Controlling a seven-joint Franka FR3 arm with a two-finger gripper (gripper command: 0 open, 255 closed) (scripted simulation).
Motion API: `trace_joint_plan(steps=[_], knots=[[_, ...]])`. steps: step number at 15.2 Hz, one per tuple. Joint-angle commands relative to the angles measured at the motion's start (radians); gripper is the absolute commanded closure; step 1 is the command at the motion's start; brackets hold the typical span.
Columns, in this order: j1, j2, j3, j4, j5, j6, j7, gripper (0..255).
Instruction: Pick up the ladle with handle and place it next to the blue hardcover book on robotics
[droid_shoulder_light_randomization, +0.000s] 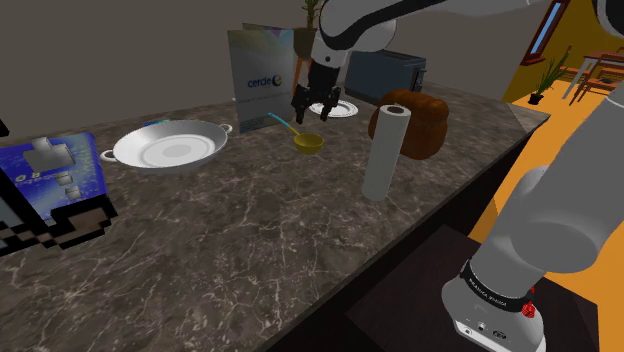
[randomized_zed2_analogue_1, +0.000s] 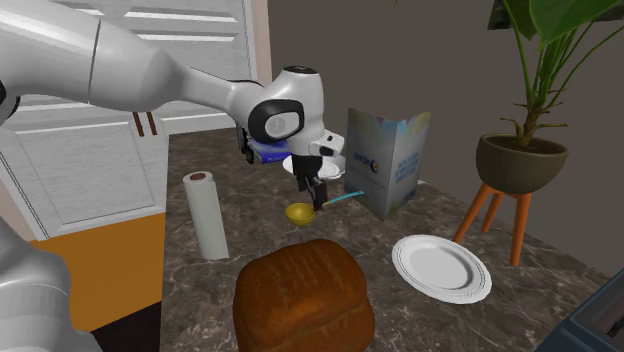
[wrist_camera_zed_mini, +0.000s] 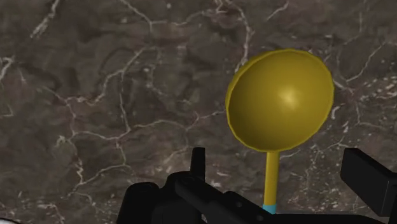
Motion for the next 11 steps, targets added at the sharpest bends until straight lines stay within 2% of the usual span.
trace_joint_plan(steps=[1, 3, 11], knots=[[0.007, 0.070, 0.005, 0.048, 0.013, 0.027, 0.001, 0], [0.010, 0.134, 0.008, 0.101, 0.023, 0.042, -0.001, 0], [0.015, 0.185, 0.014, 0.061, 0.034, 0.132, -0.008, 0]])
